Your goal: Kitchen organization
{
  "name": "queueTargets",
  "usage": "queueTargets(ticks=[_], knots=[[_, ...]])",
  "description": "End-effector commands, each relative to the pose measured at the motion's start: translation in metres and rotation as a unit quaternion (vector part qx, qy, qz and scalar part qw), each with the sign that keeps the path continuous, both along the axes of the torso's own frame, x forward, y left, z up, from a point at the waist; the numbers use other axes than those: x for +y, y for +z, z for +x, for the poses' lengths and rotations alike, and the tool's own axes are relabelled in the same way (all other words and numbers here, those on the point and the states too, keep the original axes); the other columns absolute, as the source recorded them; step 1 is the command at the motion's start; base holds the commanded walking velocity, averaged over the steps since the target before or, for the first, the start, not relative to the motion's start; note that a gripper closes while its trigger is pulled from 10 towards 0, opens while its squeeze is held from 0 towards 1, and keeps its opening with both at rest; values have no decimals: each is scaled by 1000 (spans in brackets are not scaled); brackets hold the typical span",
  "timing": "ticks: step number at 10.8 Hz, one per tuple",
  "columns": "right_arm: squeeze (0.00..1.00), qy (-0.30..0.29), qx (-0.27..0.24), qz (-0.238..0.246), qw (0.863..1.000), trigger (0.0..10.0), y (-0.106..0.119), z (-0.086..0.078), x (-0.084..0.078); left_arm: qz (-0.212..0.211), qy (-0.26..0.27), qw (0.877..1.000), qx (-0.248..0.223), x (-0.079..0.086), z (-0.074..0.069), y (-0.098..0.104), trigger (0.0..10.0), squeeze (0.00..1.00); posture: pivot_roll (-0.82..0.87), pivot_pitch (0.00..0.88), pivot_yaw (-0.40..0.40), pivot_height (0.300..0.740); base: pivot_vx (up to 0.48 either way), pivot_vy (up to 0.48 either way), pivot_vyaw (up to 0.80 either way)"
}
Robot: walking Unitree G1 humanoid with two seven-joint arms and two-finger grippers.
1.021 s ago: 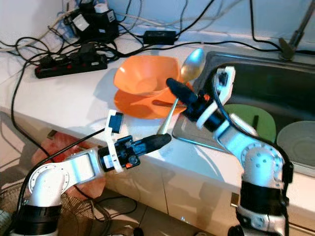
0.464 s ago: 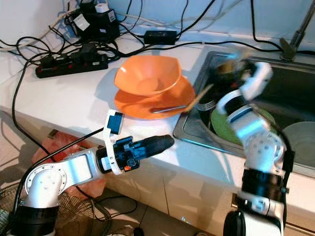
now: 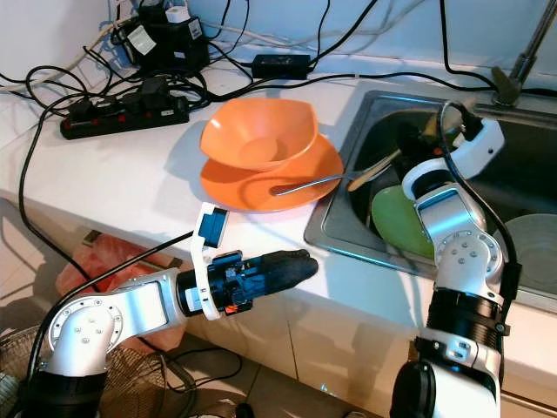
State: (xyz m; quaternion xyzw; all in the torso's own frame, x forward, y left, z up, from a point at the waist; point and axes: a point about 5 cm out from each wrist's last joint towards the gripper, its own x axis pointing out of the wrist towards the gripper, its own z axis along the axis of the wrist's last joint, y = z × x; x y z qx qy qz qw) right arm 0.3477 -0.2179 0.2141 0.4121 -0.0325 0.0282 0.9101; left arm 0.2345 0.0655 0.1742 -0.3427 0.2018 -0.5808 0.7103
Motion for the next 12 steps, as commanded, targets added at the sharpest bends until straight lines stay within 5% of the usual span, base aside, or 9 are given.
queueTargets(ticks=[1,2,3,4,5,8,12], knots=[[0,-7,-5,2,1000,0,4,2,-1,8,-11,1000,-7,-6,-5,4,10000,1000,91,86,96,740,0,0,0],[0,-6,-6,2,1000,0,4,2,-2,9,-14,1000,-9,-8,-6,6,10000,1000,89,87,96,740,0,0,0],[0,-2,-10,-1,1000,0,5,1,-3,11,-16,1000,-9,-5,-3,6,10000,714,88,88,96,740,0,0,0],[0,-7,-12,-6,1000,0,6,0,-6,14,-18,1000,-9,-4,-2,5,10000,118,89,88,95,740,0,0,0],[0,-42,-2,-13,999,0,3,1,-18,14,-21,1000,-8,-1,-2,4,10000,0,90,87,95,740,0,0,0],[0,-143,86,-79,983,0,-19,2,-48,29,-25,999,-18,-9,-12,6,10000,0,90,87,96,740,0,0,0],[0,-143,86,-79,983,0,-19,2,-48,29,-25,999,-18,-9,-12,6,10000,0,90,87,96,740,0,0,0]])
